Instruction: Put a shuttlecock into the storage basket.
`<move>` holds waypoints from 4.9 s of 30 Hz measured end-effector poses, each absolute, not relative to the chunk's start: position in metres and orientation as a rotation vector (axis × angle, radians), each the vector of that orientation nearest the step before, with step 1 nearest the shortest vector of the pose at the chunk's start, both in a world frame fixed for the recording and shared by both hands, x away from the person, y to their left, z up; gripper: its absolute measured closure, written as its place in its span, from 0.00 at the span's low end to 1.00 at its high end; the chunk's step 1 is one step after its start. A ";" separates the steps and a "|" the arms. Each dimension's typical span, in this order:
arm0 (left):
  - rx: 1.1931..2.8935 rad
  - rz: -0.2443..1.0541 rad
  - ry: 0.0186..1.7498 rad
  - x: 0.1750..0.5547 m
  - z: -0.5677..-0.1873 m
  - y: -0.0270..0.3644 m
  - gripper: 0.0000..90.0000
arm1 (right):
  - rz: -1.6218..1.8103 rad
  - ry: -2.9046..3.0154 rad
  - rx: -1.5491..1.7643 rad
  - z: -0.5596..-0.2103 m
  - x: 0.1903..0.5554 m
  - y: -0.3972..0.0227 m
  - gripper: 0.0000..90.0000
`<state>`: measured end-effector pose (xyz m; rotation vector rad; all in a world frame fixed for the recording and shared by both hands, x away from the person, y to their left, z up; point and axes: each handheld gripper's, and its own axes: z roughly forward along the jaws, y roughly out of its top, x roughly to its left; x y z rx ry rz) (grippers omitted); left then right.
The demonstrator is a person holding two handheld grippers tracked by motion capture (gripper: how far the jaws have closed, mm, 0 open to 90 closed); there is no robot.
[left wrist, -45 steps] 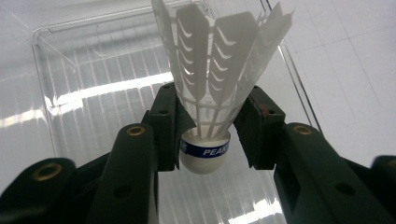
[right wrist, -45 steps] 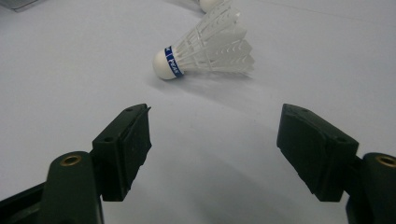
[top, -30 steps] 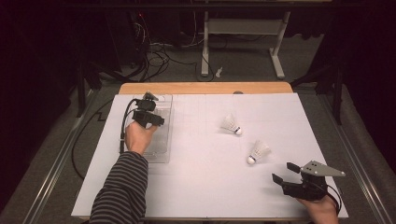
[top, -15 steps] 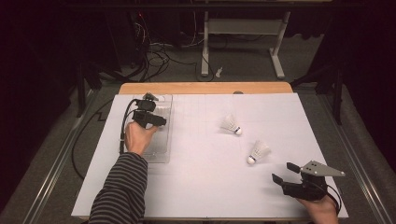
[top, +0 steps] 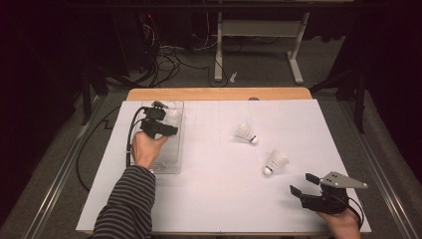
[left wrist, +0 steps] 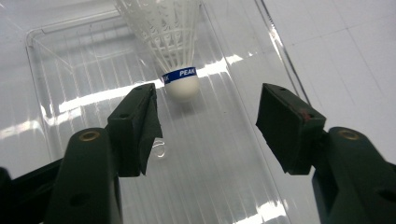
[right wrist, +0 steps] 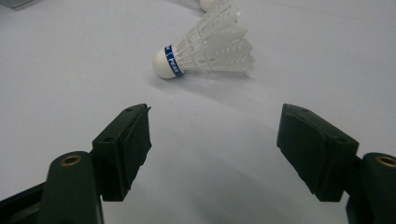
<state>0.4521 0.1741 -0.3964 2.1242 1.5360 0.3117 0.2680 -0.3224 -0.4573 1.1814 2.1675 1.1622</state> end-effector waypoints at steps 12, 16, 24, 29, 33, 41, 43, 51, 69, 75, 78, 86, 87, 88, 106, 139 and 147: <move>2.091 0.316 1.506 0.436 -0.391 0.175 0.46 | 1.157 2.173 1.179 -0.458 0.268 -0.322 0.29; 2.087 0.323 1.492 0.430 -0.388 0.175 0.44 | 1.159 2.170 1.179 -0.457 0.268 -0.322 0.29; 2.064 0.342 1.440 0.416 -0.382 0.174 0.42 | 1.158 2.169 1.179 -0.457 0.268 -0.322 0.29; 2.052 0.348 1.409 0.409 -0.380 0.174 0.42 | 1.159 2.168 1.180 -0.457 0.268 -0.322 0.29; 2.038 0.339 1.388 0.403 -0.381 0.175 0.41 | 1.158 2.167 1.179 -0.457 0.268 -0.322 0.29; 2.022 0.352 1.343 0.391 -0.380 0.176 0.42 | 1.159 2.168 1.181 -0.457 0.268 -0.322 0.29; 2.010 0.353 1.328 0.388 -0.379 0.175 0.41 | 1.159 2.166 1.180 -0.457 0.268 -0.322 0.29; 1.994 0.374 1.267 0.373 -0.374 0.173 0.41 | 1.166 2.157 1.184 -0.457 0.267 -0.322 0.29; 1.938 0.395 1.176 0.344 -0.374 0.174 0.41 | 1.178 2.150 1.184 -0.456 0.267 -0.323 0.29; 1.931 0.399 1.155 0.337 -0.374 0.175 0.41 | 1.176 2.152 1.186 -0.456 0.267 -0.322 0.29; 1.933 0.395 1.151 0.336 -0.374 0.175 0.41 | 1.177 2.151 1.186 -0.456 0.267 -0.322 0.29; 1.921 0.394 1.146 0.330 -0.376 0.177 0.41 | 1.176 2.153 1.188 -0.456 0.267 -0.322 0.29; 1.919 0.393 1.146 0.330 -0.376 0.177 0.41 | 1.176 2.153 1.186 -0.456 0.267 -0.322 0.29; 1.921 0.391 1.144 0.329 -0.377 0.177 0.41 | 1.176 2.154 1.187 -0.456 0.267 -0.322 0.29; 1.905 0.378 1.124 0.317 -0.380 0.179 0.41 | 1.174 2.156 1.189 -0.457 0.267 -0.322 0.29; 1.865 0.392 1.108 0.294 -0.392 0.186 0.40 | 1.176 2.152 1.196 -0.456 0.268 -0.322 0.29; 1.845 0.397 1.106 0.286 -0.397 0.191 0.40 | 1.176 2.150 1.194 -0.456 0.268 -0.322 0.29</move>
